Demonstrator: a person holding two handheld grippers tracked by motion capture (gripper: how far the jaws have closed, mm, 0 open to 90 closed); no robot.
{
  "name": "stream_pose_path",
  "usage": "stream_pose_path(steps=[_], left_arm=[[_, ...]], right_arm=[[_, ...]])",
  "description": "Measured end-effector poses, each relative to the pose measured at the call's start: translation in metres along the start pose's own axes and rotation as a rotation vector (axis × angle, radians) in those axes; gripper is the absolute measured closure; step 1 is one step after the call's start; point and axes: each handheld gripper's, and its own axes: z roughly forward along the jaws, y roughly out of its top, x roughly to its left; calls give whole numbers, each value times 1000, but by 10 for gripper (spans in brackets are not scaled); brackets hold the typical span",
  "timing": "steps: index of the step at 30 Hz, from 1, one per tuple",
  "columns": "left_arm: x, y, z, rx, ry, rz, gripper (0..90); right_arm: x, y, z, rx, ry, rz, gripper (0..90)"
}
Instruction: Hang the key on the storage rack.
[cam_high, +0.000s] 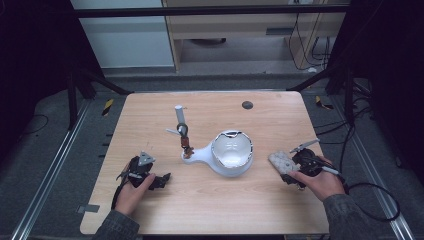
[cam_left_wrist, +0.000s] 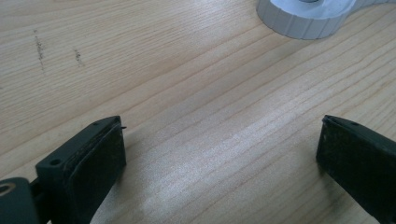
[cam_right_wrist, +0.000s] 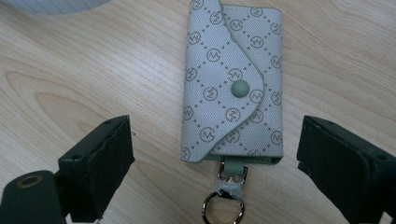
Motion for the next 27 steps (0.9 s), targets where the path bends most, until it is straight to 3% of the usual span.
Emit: stream_pose_path(steps=[11,18,27], left_arm=[[0,0,0,5,0,5,4],[0,0,0,5,-1,6,2],[0,0,0,5,-3,7,1]], right_arm=[[-4,3,9,26,5,18,81],[-9,8,18,61,1,42,138],[-10,9,27,86,-1,39,186]])
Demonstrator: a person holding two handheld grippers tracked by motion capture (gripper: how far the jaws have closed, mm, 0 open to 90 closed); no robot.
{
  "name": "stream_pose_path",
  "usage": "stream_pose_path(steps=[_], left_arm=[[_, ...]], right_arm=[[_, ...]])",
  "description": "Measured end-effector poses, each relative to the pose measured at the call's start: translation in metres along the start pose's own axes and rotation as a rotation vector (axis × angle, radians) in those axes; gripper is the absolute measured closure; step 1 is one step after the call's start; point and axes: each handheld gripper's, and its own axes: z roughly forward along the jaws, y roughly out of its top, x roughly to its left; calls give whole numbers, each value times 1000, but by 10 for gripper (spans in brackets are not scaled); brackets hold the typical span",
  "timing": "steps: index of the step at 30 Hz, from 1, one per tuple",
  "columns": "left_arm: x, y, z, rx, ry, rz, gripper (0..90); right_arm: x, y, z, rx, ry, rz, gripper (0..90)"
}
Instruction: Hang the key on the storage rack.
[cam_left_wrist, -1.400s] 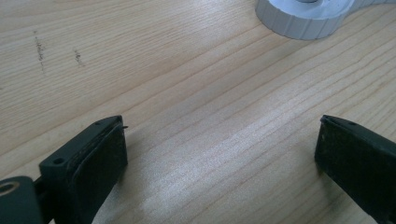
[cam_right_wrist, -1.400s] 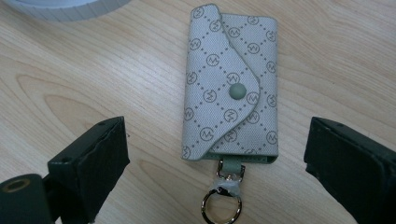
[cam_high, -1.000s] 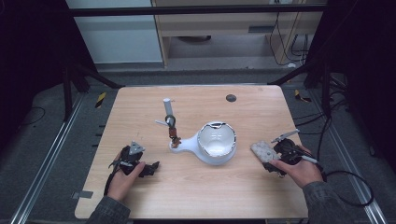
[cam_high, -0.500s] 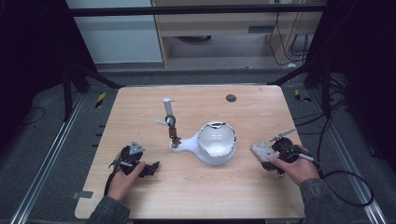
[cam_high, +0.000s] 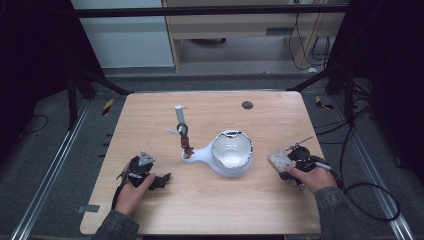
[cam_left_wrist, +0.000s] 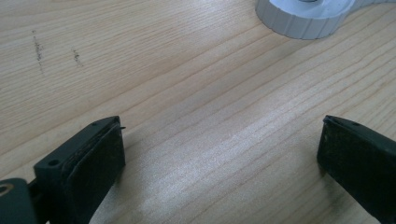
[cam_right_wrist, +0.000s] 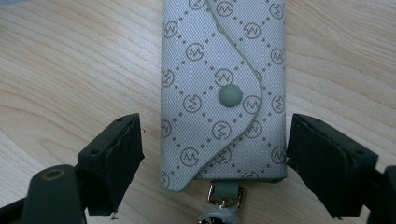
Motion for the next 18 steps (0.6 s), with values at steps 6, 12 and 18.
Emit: stream_pose_path(steps=[6,12,18], left_arm=[[0,0,0,0,-1,1,1],[0,0,0,1,-2,2,1],[0,0,0,0,-1,2,1]], right_arm=[[-1,-1,3,6,-1,7,196],[-1,0,6,23,-5,7,210],[-1,0,8,32,-13,3,253]])
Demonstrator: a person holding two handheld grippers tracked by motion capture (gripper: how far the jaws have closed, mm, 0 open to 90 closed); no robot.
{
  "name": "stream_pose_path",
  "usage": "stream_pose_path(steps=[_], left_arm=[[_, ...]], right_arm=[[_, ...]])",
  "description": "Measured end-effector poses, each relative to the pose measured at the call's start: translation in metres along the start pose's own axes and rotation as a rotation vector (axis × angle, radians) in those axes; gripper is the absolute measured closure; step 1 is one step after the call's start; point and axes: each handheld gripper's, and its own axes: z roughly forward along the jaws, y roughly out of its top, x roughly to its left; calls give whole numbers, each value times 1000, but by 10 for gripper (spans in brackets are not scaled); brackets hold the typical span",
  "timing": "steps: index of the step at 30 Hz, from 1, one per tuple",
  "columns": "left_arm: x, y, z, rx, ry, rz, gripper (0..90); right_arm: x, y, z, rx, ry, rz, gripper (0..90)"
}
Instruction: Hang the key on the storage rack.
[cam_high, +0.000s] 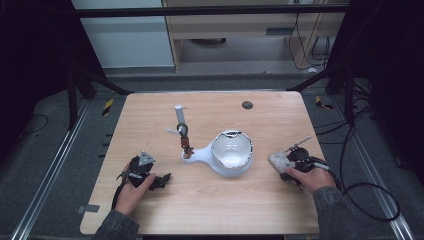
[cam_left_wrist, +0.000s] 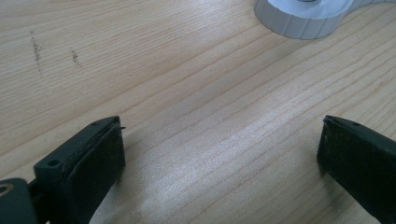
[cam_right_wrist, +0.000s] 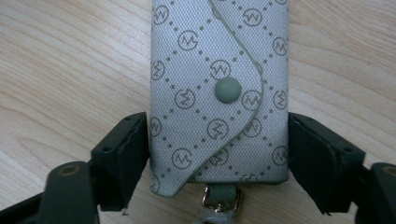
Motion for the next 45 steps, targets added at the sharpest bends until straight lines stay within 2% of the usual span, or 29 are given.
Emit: stream_pose_path(steps=[1,3,5,11,16,24,34,45], left_arm=[[0,0,0,-1,-1,0,2],[0,0,0,-5,-1,-4,1],[0,0,0,-1,-1,-1,1],[0,0,0,-4,-1,-4,2],[0,0,0,-4,-1,-4,1],[0,0,0,-3,-1,-3,1],[0,0,0,-3,-1,-2,2],[0,0,0,-4,-1,-2,2]], right_arm=[[-1,-1,0,-6,-11,-18,267],[-1,-1,-1,-2,-5,-9,278],[-1,-1,-3,-3,-9,-22,293],[1,-2,-15,-20,-31,-78,309],[7,0,-29,-32,-53,-123,310],[13,6,-48,-66,-61,-168,311],[26,14,-66,-86,-82,-234,313],[37,22,-79,-97,-91,-278,313]])
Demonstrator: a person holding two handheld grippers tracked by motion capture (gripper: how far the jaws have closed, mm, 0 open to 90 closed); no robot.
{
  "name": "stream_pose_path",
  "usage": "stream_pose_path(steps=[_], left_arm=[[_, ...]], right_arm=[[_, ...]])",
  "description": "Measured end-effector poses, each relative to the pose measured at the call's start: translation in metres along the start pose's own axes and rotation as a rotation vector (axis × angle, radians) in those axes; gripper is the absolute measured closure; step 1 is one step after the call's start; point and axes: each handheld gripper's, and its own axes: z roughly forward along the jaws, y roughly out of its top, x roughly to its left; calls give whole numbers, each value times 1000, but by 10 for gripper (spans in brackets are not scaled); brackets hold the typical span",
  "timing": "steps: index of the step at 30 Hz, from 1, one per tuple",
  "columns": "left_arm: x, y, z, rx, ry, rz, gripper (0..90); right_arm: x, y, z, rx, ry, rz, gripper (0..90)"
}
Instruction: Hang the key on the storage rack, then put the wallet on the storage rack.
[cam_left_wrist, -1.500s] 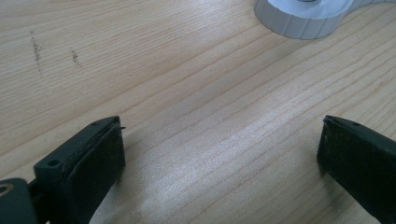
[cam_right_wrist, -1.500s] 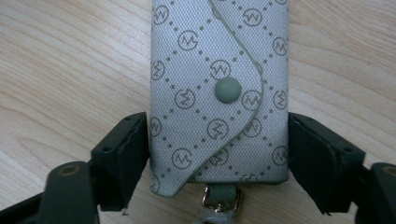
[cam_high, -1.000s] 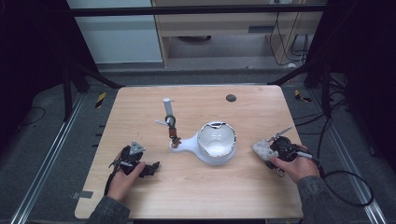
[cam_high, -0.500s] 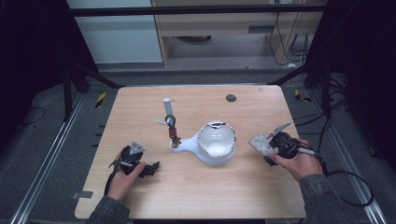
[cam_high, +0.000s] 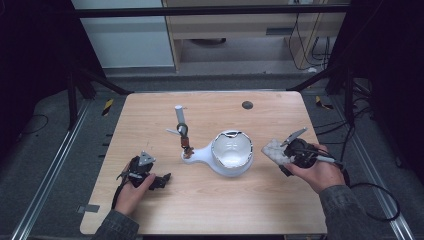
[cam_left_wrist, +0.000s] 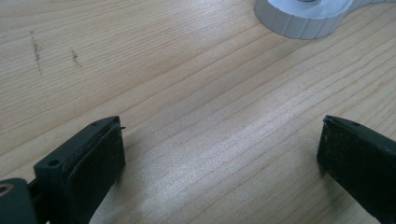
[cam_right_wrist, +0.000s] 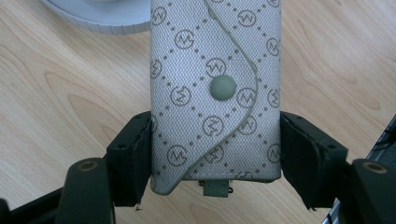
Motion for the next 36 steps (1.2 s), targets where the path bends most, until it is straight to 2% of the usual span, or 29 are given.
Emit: stream_pose_path(steps=[8,17,27,36], left_arm=[[0,0,0,0,-1,-1,1],[0,0,0,0,-2,0,1],[0,0,0,1,-2,0,1],[0,0,0,-2,-1,-2,1]], right_arm=[[7,9,-16,-17,-5,-37,312],[20,23,-33,-20,-14,-107,313],[38,42,-40,-17,-16,-188,312],[51,57,-41,-18,-6,-233,312]])
